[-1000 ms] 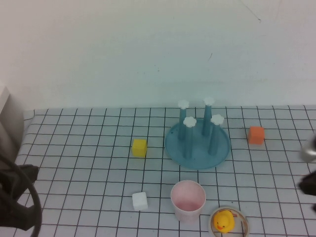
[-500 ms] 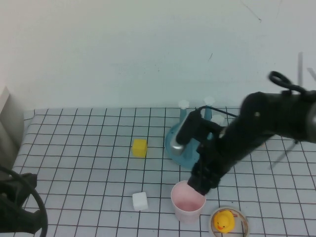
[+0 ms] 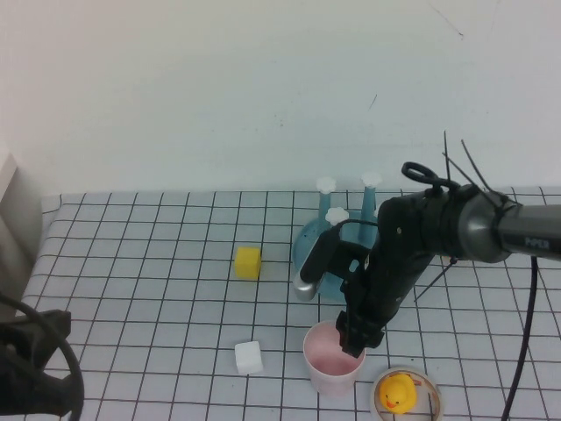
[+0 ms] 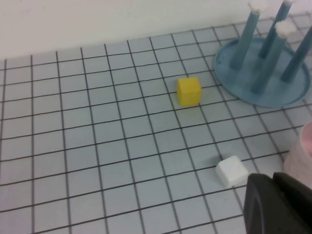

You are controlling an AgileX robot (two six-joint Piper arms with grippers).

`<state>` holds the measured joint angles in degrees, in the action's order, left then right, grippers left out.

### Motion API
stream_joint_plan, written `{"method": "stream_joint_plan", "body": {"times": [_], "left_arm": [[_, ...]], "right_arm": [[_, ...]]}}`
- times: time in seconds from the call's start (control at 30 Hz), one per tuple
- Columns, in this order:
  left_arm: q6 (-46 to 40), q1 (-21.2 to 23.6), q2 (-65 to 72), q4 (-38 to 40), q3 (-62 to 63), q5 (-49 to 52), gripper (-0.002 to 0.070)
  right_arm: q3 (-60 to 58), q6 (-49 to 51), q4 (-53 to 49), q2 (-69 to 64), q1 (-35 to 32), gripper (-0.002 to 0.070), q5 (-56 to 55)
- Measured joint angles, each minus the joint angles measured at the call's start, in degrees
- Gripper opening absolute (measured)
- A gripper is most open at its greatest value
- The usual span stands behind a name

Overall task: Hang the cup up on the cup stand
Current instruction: Pick up the cup from the table

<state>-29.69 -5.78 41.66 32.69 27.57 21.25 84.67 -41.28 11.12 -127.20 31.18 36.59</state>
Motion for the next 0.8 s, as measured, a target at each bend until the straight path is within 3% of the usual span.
{"method": "stream_joint_plan", "body": {"times": [0.13,0.27,0.33,0.5,0.67,0.8], "left_arm": [[0.00,0.00,0.00,3.60,0.00,-0.76,-0.0002],[0.00,0.00,0.00,7.30,0.00,-1.25,-0.0002],[0.00,0.00,0.00,9.17,0.00,-1.34,-0.0002],[-0.26,0.00,0.00,16.75,0.00,-2.21,-0.0002],[-0.44,0.00,0.00,30.51,0.00,-0.23,-0.0002],[-7.07,0.00,0.00,42.76,0.00,3.96,-0.0002]], "right_arm": [[0.00,0.14,-0.47,-0.56,0.00,0.0340,-0.67],[0.00,0.14,-0.67,-0.56,0.00,0.0125,-0.80],[0.00,0.25,-0.67,-0.56,0.00,0.0053,-0.80],[0.00,0.33,-0.67,0.02,0.00,0.0018,-0.25],[0.00,0.33,-0.92,5.21,0.00,0.0016,1.37],[-0.13,0.33,-0.92,13.14,0.00,0.0016,1.50]]}}
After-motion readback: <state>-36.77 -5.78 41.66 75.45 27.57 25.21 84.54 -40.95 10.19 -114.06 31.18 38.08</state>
